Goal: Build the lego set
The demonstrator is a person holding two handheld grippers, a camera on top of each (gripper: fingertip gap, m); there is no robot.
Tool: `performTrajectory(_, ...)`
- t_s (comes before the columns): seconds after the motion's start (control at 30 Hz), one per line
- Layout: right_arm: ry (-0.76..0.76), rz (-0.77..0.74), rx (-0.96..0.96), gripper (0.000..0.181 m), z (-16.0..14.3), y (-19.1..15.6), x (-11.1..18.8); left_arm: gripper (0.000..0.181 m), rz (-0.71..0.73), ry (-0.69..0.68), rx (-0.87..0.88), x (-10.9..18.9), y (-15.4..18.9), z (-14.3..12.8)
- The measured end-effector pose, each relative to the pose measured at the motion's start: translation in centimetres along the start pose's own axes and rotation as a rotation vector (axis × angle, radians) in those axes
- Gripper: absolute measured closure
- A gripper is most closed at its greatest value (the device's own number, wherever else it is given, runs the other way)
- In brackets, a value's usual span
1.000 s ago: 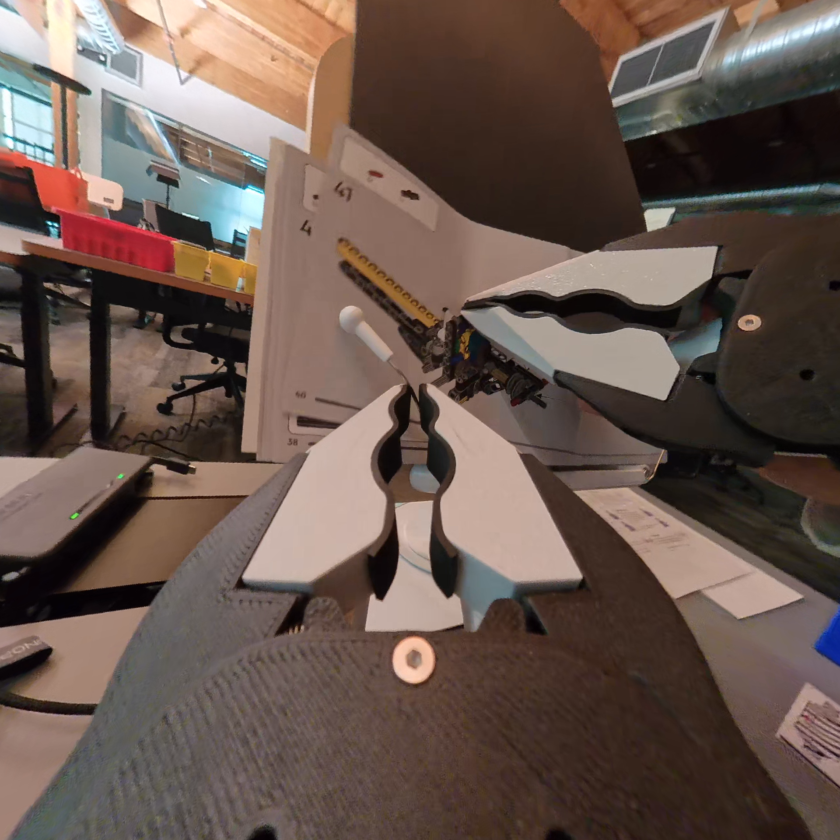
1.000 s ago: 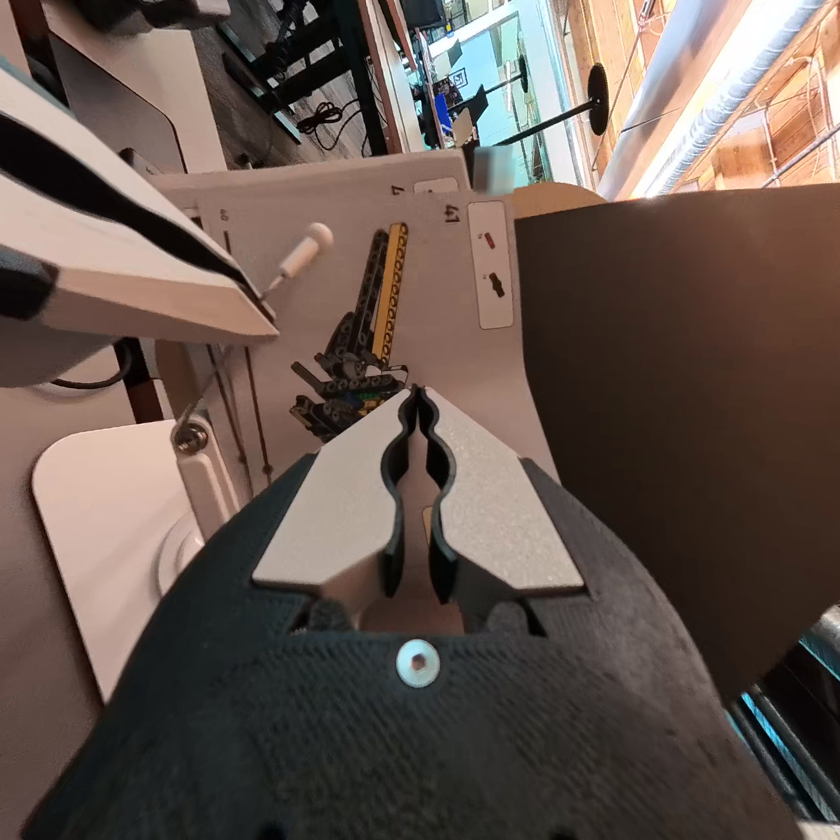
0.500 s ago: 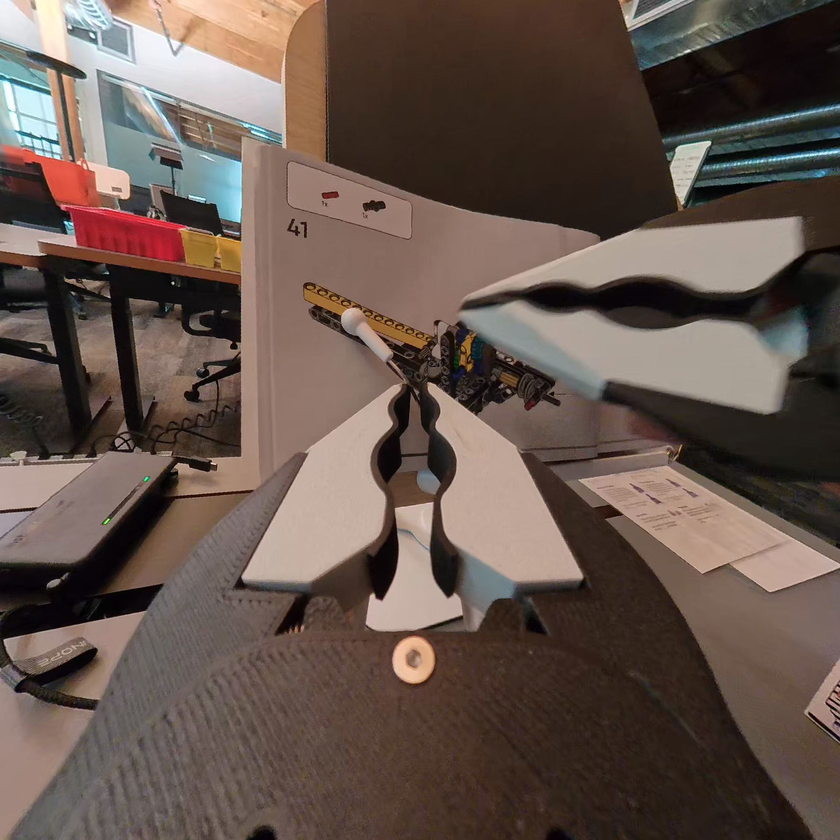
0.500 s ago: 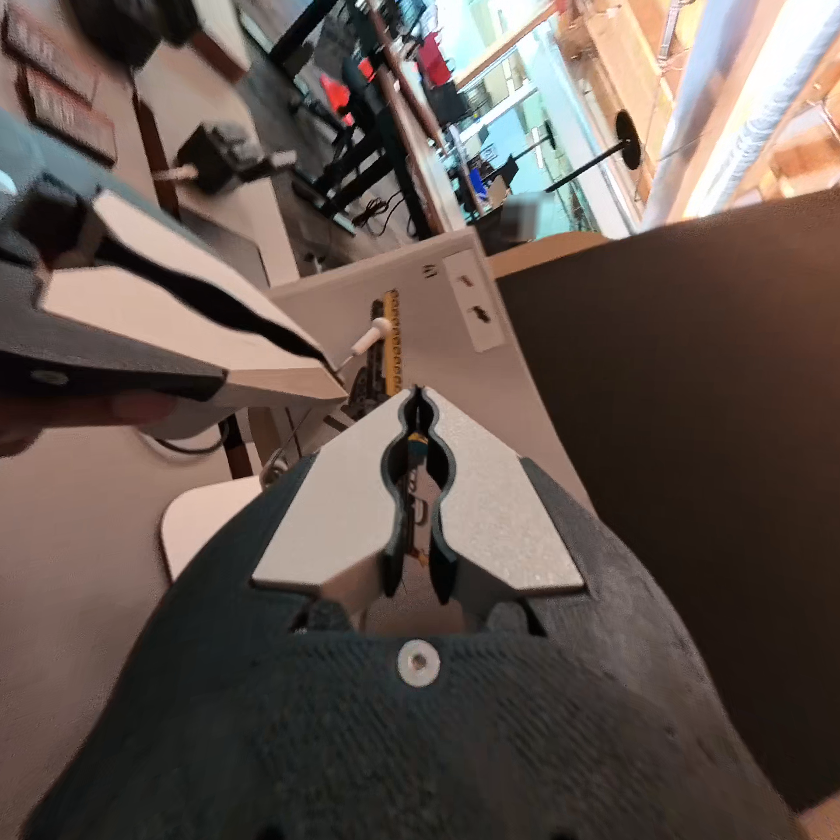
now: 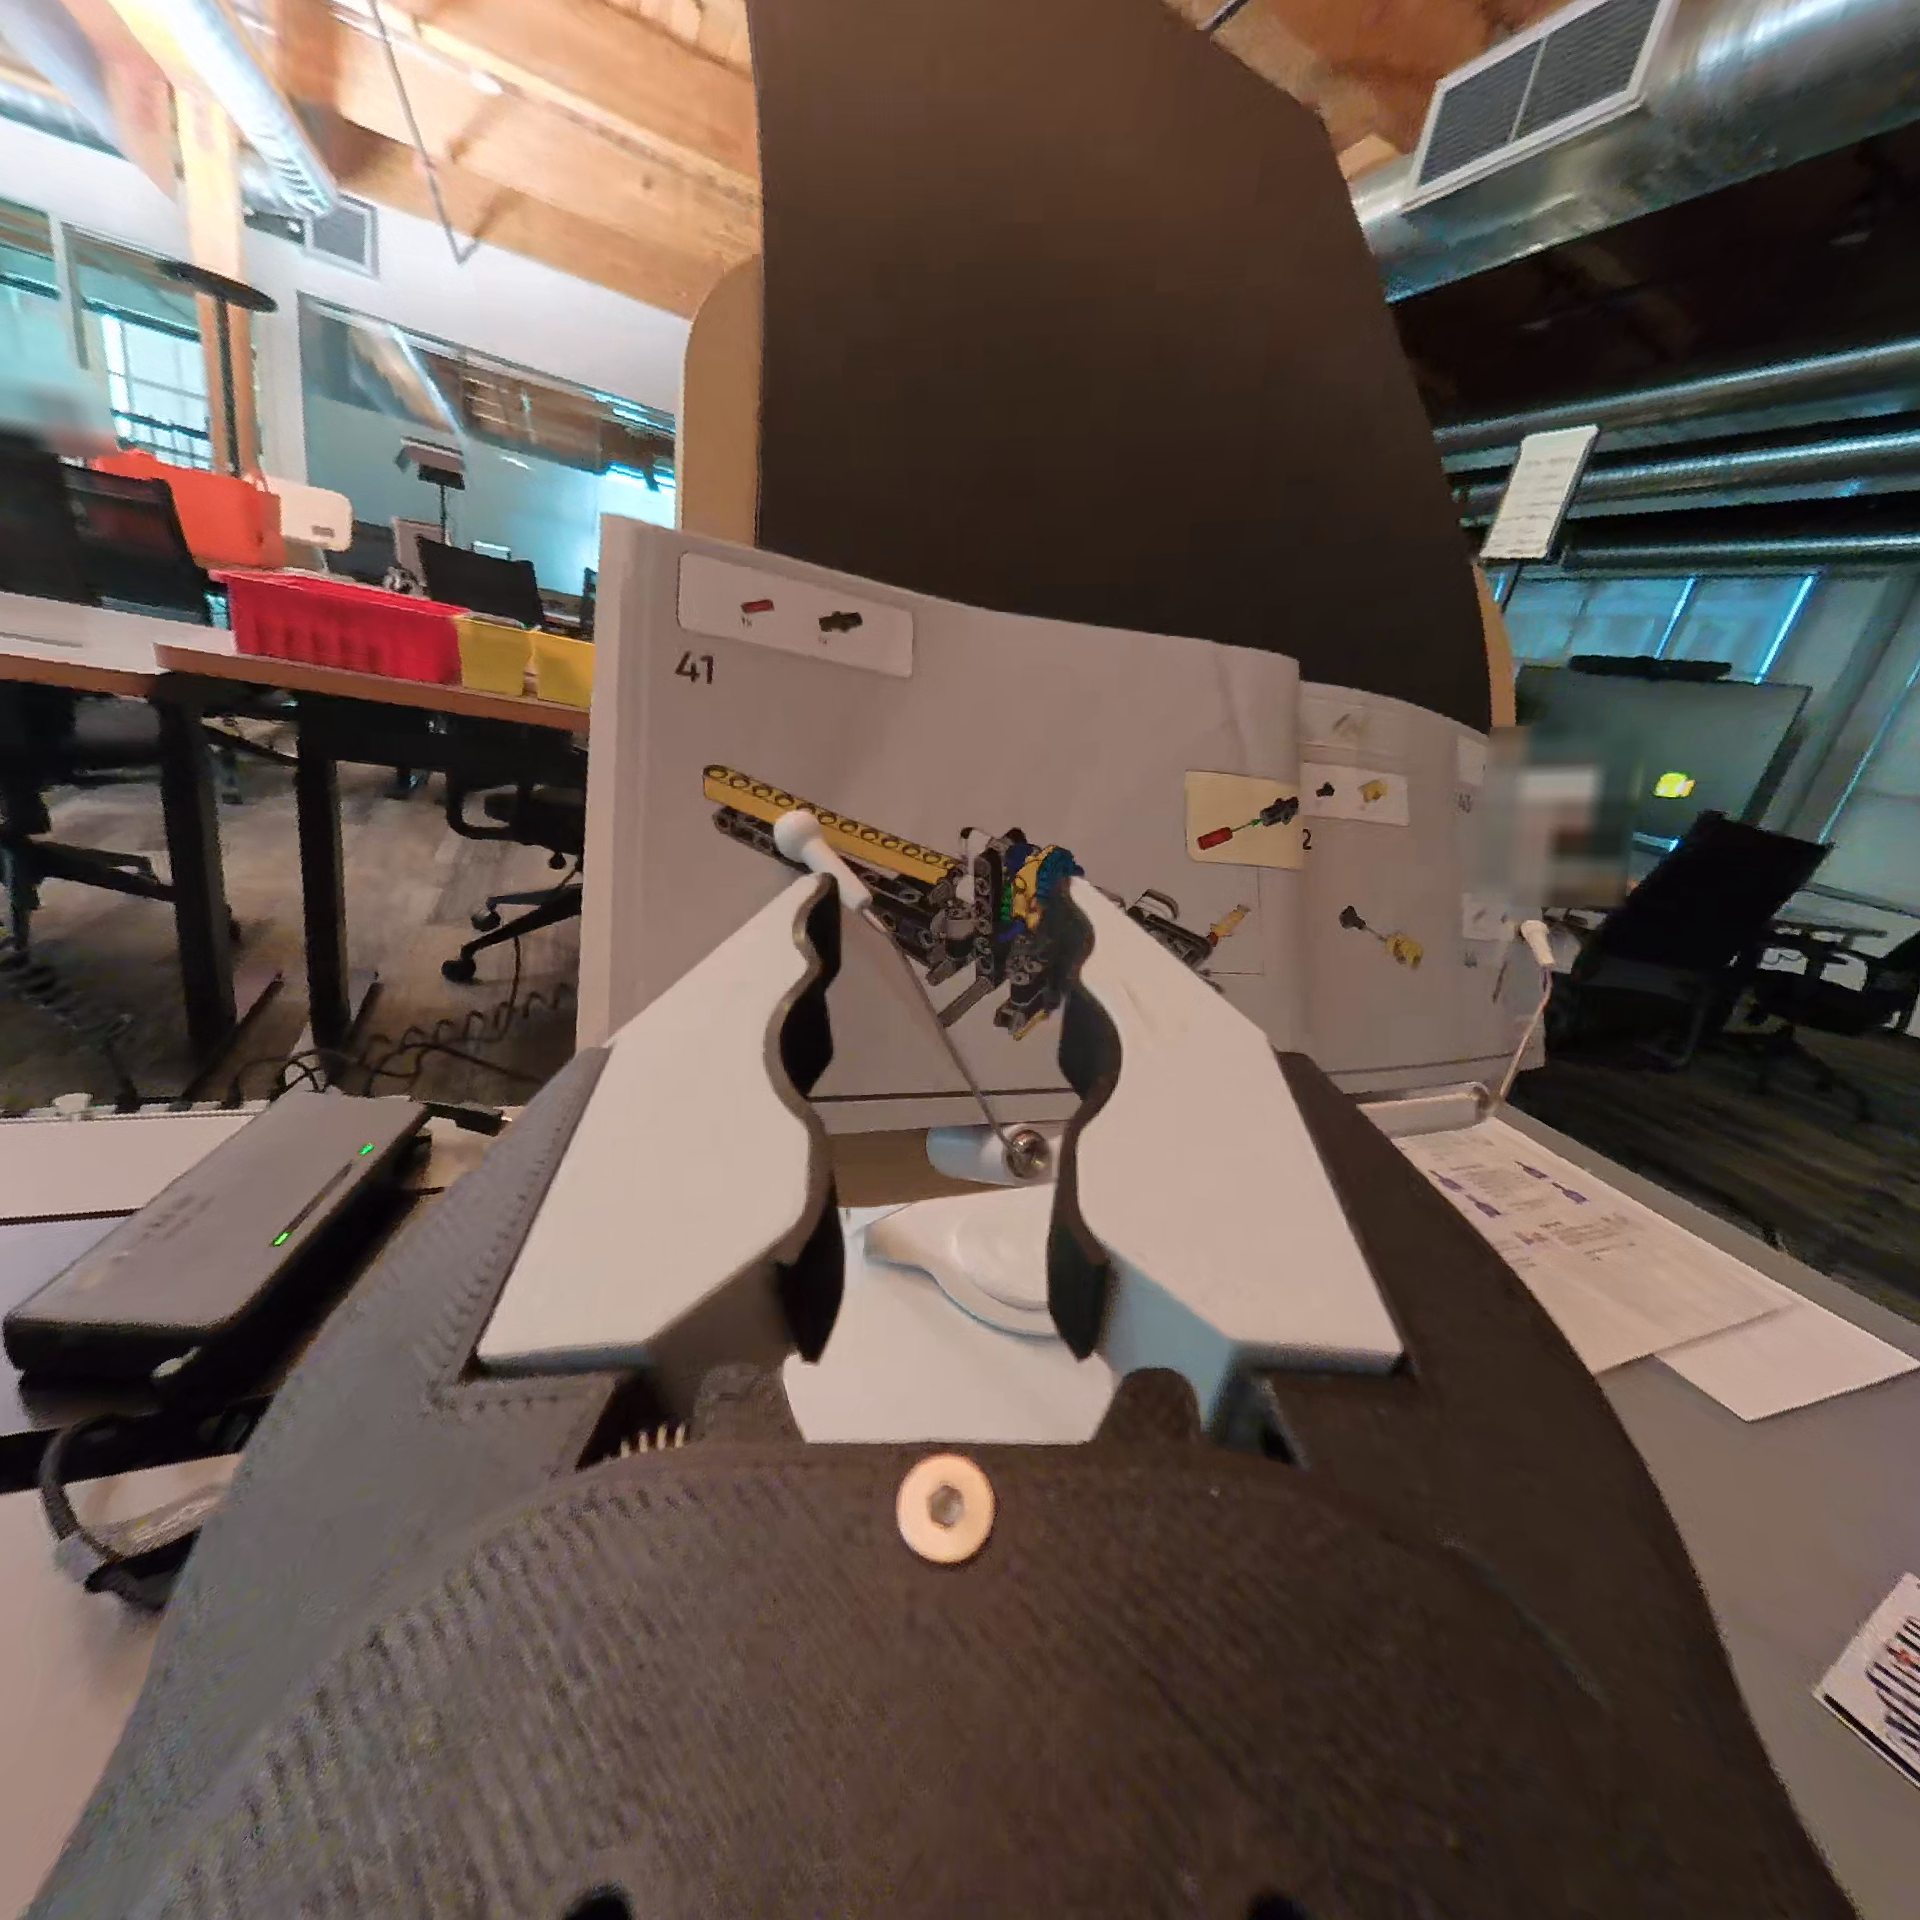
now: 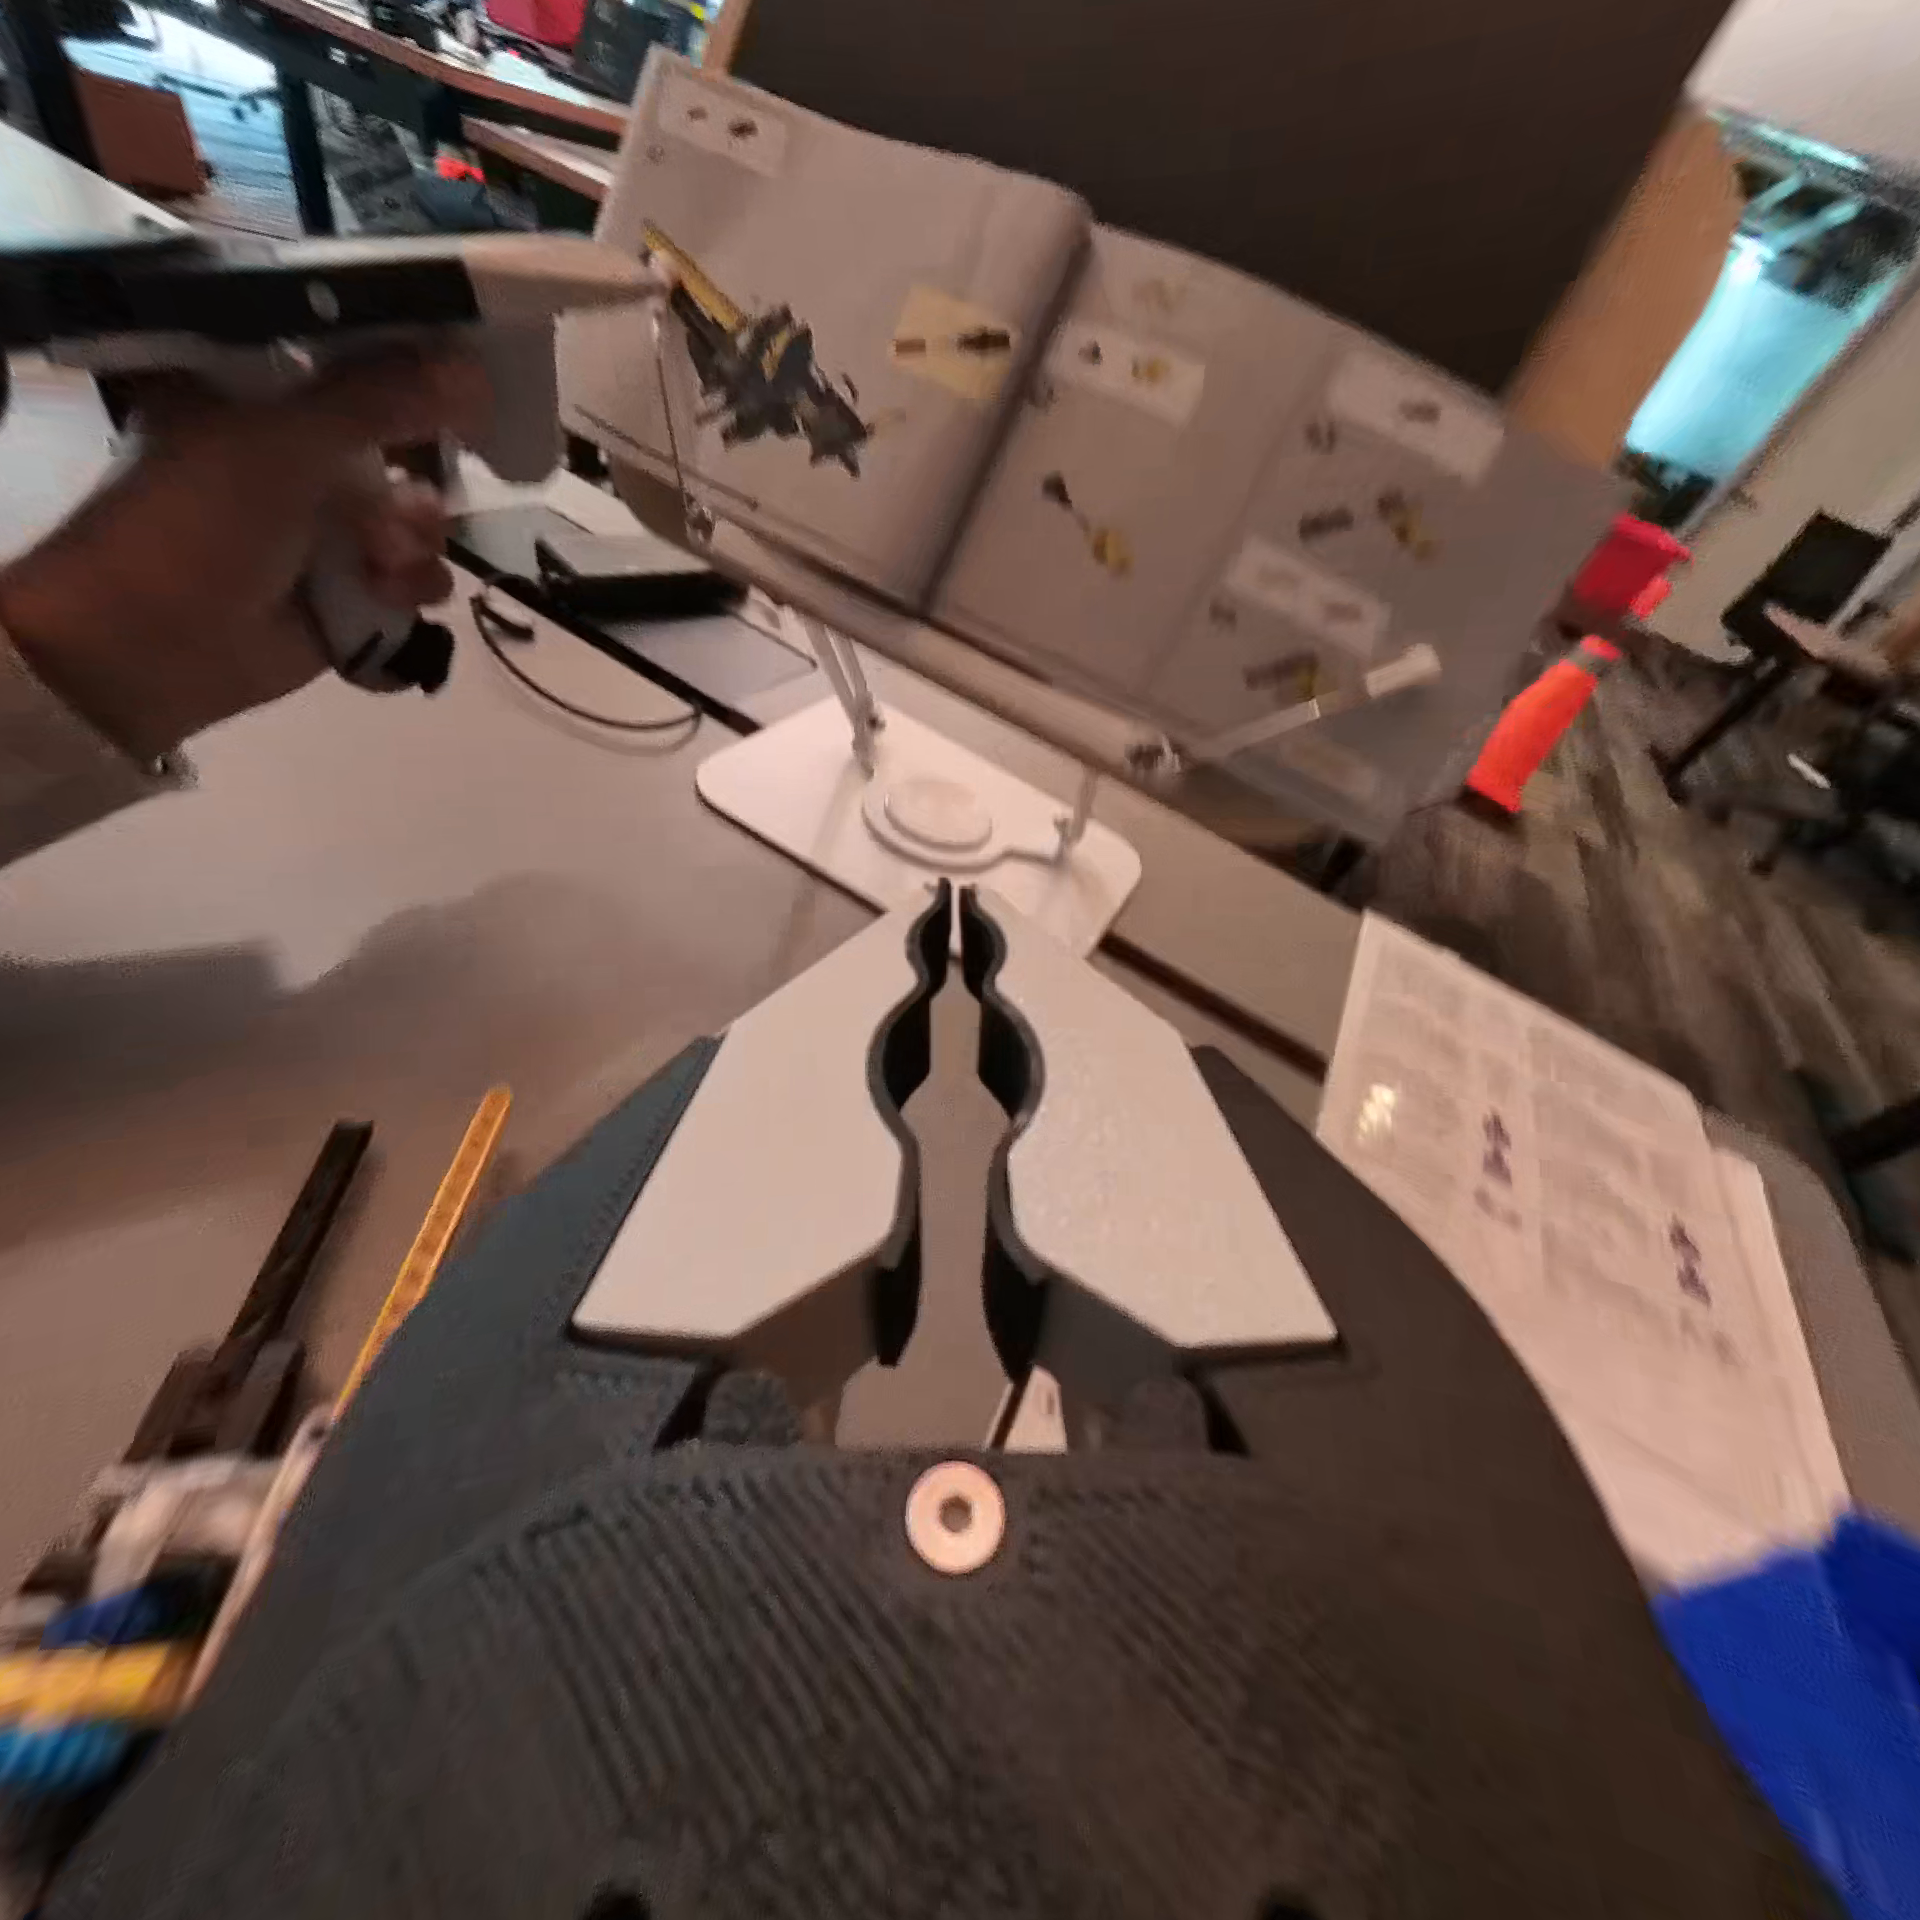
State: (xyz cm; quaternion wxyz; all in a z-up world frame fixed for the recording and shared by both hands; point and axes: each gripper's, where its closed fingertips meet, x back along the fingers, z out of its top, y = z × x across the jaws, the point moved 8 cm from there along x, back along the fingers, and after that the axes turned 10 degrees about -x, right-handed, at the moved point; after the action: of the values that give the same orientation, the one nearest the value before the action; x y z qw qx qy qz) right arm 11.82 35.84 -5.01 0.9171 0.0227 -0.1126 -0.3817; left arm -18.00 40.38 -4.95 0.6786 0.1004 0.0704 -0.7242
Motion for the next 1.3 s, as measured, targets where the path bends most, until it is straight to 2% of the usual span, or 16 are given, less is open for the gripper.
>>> performTrajectory(0.1, -0.020, -0.065, -0.058, 0.179, -2.9, -0.2, 4.0, 0.136, -0.001, -0.039, -0.001, 1.8, 1.2, 0.6)
performTrajectory(0.2, -0.012, -0.060, -0.135, 0.178, -5.4, -1.0, 6.5, 0.135, -0.060, -0.116, 0.029, 4.9, 3.5, 0.2)
performTrajectory(0.3, 0.024, -0.053, -0.174, 0.177, -7.4, -1.5, 7.7, 0.133, -0.165, -0.237, 0.017, 9.4, 6.5, -0.8)
performTrajectory(0.47, 0.122, 0.001, -0.306, 0.174, -9.2, -2.1, 8.8, 0.137, -0.292, -0.378, 0.024, 18.5, 11.0, -2.8)
performTrajectory(0.53, 0.139, 0.089, -0.381, 0.164, -9.6, -2.5, 9.5, 0.143, -0.327, -0.453, 0.092, 21.5, 12.2, -3.7)
performTrajectory(0.6, 0.123, 0.177, -0.461, 0.143, -9.8, -2.8, 10.3, 0.145, -0.381, -0.542, 0.209, 23.8, 13.1, -4.6)
performTrajectory(0.67, 0.115, 0.205, -0.527, 0.139, -10.1, -3.0, 11.4, 0.148, -0.398, -0.532, 0.343, 25.4, 13.4, -4.8)
performTrajectory(0.77, 0.120, 0.160, -0.509, 0.139, -10.2, -3.1, 13.3, 0.152, -0.403, -0.455, 0.453, 26.9, 13.0, -4.3)
performTrajectory(0.83, 0.072, 0.133, -0.439, 0.132, -10.6, -3.4, 14.3, 0.152, -0.414, -0.459, 0.417, 27.4, 13.1, -4.1)
performTrajectory(0.93, -0.018, 0.215, -0.455, 0.105, -11.4, -5.1, 15.5, 0.153, -0.428, -0.465, 0.330, 27.6, 13.9, -3.8)
performTrajectory(1.03, -0.092, 0.303, -0.461, 0.112, -11.7, -6.6, 16.1, 0.155, -0.437, -0.468, 0.277, 27.6, 14.4, -3.7)
performTrajectory(1.3, -0.309, 0.266, -0.272, 0.106, -13.0, -8.8, 14.4, 0.157, -0.416, -0.483, 0.348, 27.5, 13.7, -4.0)
